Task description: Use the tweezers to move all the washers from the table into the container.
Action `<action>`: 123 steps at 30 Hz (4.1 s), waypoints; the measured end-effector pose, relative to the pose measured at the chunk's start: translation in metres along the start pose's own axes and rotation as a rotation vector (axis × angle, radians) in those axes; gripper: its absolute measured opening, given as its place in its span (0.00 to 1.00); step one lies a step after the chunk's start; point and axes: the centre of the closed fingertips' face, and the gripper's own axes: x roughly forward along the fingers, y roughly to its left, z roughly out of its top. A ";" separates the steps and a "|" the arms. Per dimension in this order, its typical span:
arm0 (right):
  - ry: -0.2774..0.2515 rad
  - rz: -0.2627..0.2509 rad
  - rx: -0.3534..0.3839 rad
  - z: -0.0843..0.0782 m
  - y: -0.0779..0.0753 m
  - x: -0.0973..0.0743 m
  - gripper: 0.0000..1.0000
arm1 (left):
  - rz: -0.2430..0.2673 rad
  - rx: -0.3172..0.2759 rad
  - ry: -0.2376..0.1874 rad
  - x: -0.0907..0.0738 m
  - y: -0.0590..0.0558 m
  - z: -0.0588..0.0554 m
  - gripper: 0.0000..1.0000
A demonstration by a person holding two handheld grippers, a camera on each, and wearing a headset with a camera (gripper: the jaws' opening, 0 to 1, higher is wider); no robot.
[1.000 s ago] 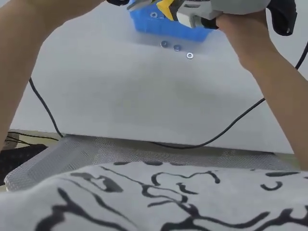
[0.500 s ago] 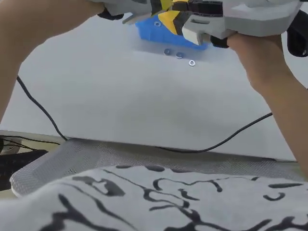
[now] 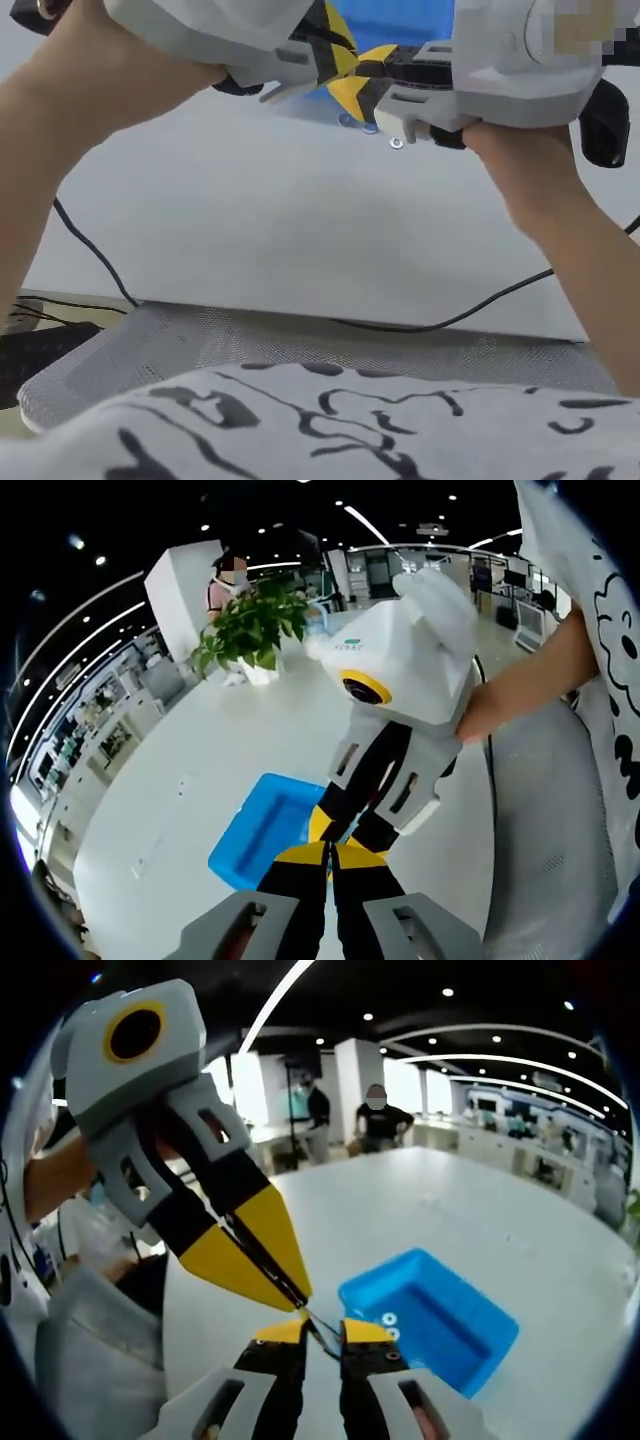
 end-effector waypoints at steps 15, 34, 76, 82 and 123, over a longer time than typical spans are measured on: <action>0.016 -0.006 0.053 -0.016 -0.002 0.008 0.08 | -0.045 -0.022 0.004 0.017 -0.001 -0.013 0.00; 0.049 -0.009 0.046 -0.023 -0.010 0.017 0.08 | -0.047 -0.047 0.012 0.028 0.004 -0.020 0.00; 0.085 -0.005 -0.067 -0.023 -0.009 0.017 0.02 | -0.049 -0.020 0.041 0.032 0.000 -0.021 0.00; 0.080 -0.007 -0.079 -0.016 -0.002 0.013 0.01 | -0.044 -0.016 0.035 0.025 -0.001 -0.018 0.00; 0.005 -0.076 -0.218 0.032 -0.040 -0.010 0.01 | 0.042 0.117 -0.025 -0.010 0.023 0.030 0.00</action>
